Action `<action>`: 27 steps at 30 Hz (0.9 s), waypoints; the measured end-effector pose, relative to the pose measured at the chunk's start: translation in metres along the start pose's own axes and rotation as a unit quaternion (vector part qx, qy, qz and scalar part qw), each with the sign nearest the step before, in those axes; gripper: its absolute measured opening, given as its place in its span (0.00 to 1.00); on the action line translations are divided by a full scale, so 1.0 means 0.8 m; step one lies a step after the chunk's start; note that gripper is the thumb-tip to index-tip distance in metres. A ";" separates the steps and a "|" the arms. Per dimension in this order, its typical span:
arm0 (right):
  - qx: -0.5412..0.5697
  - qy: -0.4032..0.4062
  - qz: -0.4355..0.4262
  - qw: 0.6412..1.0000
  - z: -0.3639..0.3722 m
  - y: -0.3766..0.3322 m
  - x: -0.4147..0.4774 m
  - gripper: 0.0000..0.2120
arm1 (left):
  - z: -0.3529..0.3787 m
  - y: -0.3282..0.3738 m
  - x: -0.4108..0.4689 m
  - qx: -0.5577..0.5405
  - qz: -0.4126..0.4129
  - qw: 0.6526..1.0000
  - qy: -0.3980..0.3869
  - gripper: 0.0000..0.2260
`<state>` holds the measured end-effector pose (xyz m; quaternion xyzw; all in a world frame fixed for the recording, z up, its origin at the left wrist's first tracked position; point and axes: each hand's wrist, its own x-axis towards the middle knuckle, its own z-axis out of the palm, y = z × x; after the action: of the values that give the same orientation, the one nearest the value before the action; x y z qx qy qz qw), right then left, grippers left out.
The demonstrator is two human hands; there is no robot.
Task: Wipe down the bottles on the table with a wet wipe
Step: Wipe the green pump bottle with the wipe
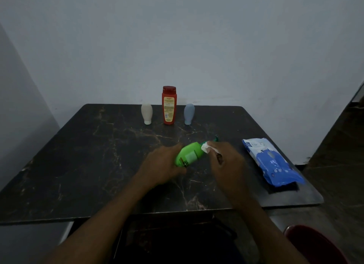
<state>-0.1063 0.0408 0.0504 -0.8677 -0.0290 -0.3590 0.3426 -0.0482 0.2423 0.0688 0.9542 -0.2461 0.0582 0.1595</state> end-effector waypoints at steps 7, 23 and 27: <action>-0.183 -0.123 -0.027 0.975 0.000 0.011 -0.005 0.09 | 0.021 0.005 -0.014 0.137 0.095 0.985 0.037 0.31; -0.306 -0.262 -0.028 0.915 -0.010 -0.015 0.000 0.14 | 0.064 -0.005 -0.035 0.276 0.176 0.938 0.113 0.27; -0.317 -0.339 0.004 0.886 -0.006 -0.025 0.047 0.13 | 0.073 -0.013 -0.039 0.306 0.189 0.916 0.179 0.22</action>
<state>-0.0871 0.0462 0.0887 -0.9990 -0.0249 -0.0316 0.0199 -0.0681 0.2453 0.0047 0.8658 -0.3595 0.3292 -0.1131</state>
